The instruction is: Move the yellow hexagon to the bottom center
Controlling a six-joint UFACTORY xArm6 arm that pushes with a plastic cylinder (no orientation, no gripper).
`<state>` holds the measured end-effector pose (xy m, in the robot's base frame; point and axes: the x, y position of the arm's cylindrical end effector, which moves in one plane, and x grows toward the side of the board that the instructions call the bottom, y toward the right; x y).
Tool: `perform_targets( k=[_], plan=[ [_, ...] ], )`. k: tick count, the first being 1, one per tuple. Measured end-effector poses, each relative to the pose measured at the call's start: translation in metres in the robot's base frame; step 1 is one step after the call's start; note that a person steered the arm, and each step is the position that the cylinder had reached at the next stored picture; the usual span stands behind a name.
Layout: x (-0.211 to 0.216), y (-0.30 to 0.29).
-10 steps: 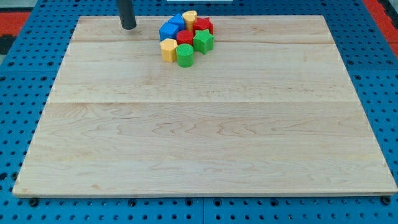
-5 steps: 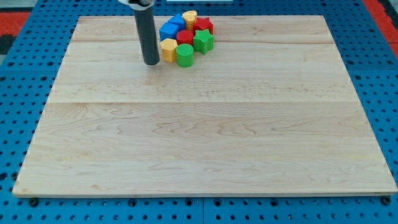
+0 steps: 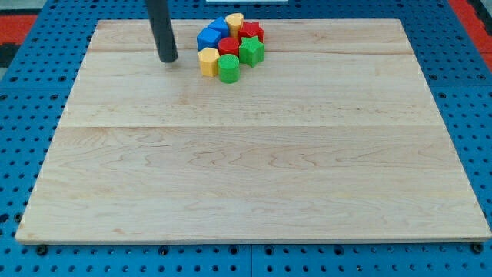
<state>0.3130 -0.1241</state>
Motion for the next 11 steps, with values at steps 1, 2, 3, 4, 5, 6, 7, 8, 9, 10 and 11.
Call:
perform_targets(
  k=[1,2,3,4,5,6,7,8,9,10,11],
  plan=[
    [0.055,0.008],
    [0.083,-0.023],
    [0.024,-0.036],
    [-0.026,0.008],
    [-0.026,0.049],
    [0.022,0.058],
    [0.056,0.094],
    [0.031,0.086],
    [0.015,0.108],
    [0.104,0.139],
    [0.153,0.167]
  ],
)
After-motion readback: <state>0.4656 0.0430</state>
